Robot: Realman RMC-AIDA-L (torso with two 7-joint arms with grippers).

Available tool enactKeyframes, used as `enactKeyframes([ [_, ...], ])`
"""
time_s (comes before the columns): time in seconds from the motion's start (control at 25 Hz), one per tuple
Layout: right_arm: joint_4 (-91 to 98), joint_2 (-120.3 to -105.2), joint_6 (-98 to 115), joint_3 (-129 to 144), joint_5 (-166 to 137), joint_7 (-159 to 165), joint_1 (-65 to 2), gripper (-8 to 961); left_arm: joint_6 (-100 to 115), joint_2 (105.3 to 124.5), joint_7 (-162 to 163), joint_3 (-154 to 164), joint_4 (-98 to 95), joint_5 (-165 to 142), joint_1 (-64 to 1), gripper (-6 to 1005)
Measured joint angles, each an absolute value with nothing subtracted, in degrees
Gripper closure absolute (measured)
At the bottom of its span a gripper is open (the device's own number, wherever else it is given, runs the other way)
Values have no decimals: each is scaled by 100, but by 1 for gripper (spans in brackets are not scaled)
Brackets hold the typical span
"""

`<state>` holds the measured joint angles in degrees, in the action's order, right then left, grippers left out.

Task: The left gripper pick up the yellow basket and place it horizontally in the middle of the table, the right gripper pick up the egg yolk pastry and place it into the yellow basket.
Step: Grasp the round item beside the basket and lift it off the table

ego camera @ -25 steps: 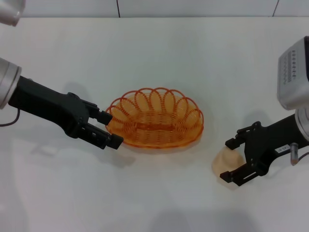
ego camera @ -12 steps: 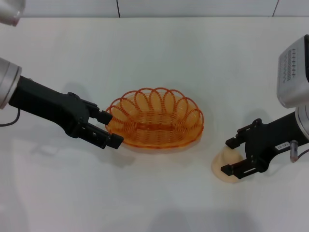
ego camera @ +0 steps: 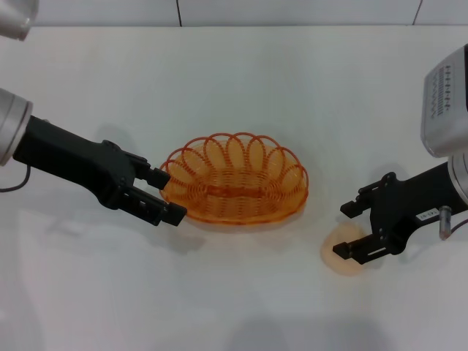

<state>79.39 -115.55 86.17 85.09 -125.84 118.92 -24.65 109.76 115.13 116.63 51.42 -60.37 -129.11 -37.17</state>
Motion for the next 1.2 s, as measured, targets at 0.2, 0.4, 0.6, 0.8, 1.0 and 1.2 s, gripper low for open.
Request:
enactKeyframes([
  [0.2,7954,-11563,8613,8529,-12570,11894,-2470,276,10977,11518,11662,5144,-6025,-12911,-3717,124],
  [0.4,7944,-11572,8608,8543,-12568,11898,-2470,277,10977,11521,11662,5141,-6027,-12848,-3716,125],
  [0.6,7886,-11576,8535,8595,-12568,11900,-2468,278,10976,11522,11663,5141,-6029,-12823,-3728,125],
  [0.8,7792,-11575,8410,8693,-12596,11900,-2471,278,10973,11522,11662,5141,-6026,-12823,-3729,125],
  [1.0,7730,-11575,8378,8701,-12609,11898,-2482,279,10969,11522,11663,5141,-6023,-12823,-3721,125],
  [1.2,7726,-11569,8321,8701,-12618,11892,-2440,280,10968,11522,11663,5141,-6013,-12823,-3715,124],
])
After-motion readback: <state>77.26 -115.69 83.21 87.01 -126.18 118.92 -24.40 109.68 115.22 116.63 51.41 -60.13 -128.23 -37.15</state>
